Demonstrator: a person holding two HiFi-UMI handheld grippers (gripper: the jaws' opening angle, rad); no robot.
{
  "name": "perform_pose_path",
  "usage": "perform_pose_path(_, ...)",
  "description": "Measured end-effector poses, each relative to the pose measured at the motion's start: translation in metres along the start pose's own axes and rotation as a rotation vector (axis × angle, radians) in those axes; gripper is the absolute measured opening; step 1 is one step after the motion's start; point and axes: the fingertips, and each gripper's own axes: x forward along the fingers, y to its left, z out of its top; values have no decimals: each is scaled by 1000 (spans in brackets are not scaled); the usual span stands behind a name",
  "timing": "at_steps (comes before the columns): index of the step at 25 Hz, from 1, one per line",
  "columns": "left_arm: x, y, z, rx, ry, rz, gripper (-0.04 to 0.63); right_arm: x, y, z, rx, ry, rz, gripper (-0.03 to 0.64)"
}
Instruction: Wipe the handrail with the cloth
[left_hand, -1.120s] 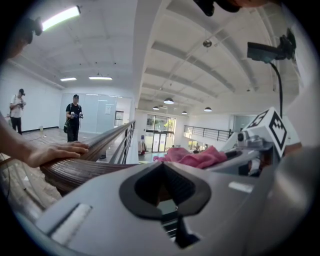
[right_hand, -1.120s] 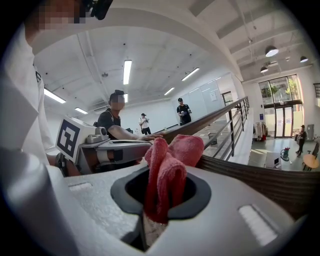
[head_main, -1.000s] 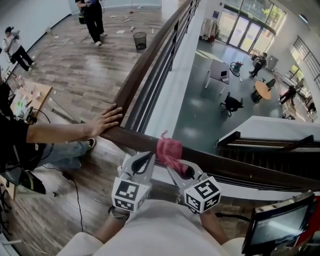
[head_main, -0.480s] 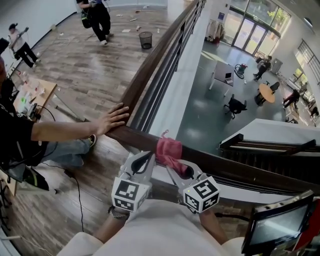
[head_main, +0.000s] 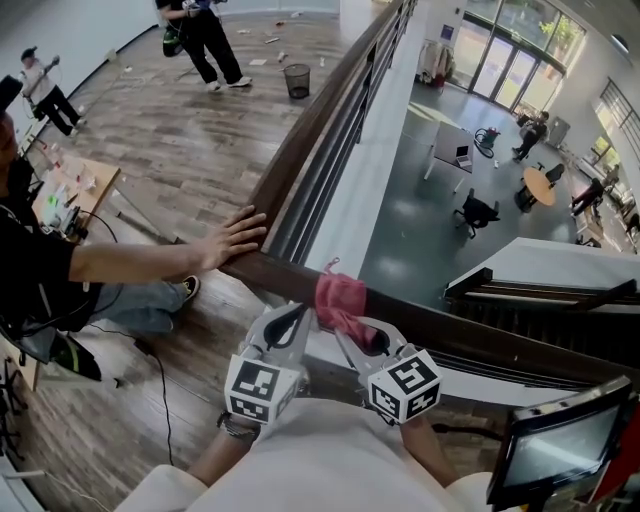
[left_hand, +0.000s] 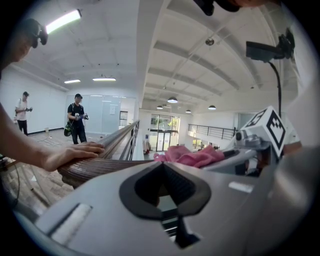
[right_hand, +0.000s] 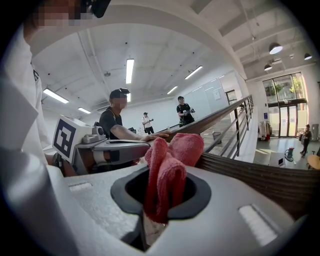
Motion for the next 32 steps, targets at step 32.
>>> perform_pose_path(32, 6, -15, 10, 4, 1, -21, 6, -13, 6, 3, -7, 7, 14, 61)
